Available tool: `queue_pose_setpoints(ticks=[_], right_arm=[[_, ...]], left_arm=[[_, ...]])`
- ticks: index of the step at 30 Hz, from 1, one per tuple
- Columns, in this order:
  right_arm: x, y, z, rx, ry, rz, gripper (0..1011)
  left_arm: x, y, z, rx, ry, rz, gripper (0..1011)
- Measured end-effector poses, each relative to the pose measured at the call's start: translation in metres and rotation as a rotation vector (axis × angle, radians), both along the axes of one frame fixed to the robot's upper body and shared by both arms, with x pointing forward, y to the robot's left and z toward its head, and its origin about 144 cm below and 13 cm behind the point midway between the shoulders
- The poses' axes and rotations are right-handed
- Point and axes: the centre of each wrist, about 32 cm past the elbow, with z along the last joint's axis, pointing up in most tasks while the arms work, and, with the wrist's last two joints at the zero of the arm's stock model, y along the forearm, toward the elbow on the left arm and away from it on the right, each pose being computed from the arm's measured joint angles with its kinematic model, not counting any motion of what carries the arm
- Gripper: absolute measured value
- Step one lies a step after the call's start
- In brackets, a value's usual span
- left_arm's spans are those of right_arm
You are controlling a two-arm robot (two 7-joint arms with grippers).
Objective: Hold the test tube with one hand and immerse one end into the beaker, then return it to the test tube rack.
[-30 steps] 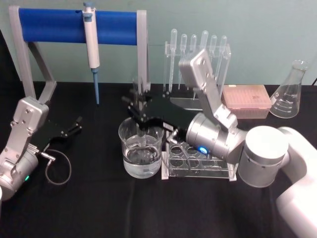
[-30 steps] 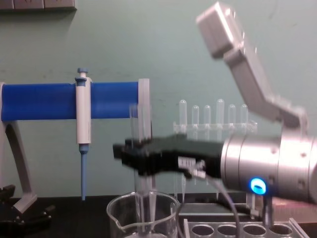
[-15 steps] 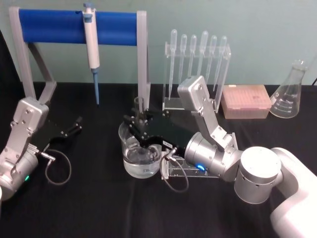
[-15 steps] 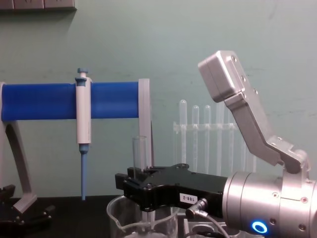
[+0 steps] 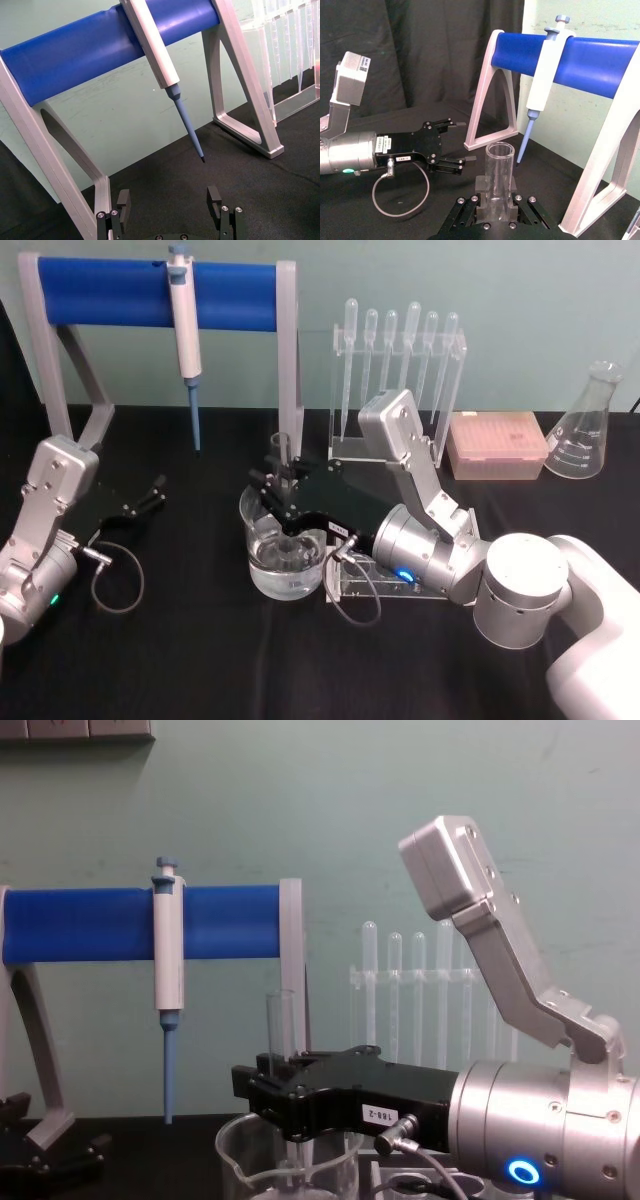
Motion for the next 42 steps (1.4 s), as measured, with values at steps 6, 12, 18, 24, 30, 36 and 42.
queue_pose_setpoints(ticks=[6,12,18,24,30,36,42], right_arm=[[0.0,0.0,0.0003,-0.001,0.001,0.0,233],[0.0001,-0.0001,0.0006,-0.001,0.001,0.0,233],[0.0002,-0.0002,0.0009,-0.001,0.0,0.0,233],[0.0003,-0.0001,0.0012,-0.001,0.0,0.0,233],[0.0003,-0.0001,0.0012,-0.001,0.0,0.0,231],[0.0003,-0.0001,0.0012,-0.001,0.0,0.0,233],[0.0003,-0.0001,0.0012,-0.001,0.0,0.0,233]], left_arm=[[0.0,0.0,0.0,0.0,0.0,0.0,1000],[0.0,0.0,0.0,0.0,0.0,0.0,1000],[0.0,0.0,0.0,0.0,0.0,0.0,1000],[0.0,0.0,0.0,0.0,0.0,0.0,1000],[0.0,0.0,0.0,0.0,0.0,0.0,1000],[0.0,0.0,0.0,0.0,0.0,0.0,1000],[0.0,0.0,0.0,0.0,0.0,0.0,1000]])
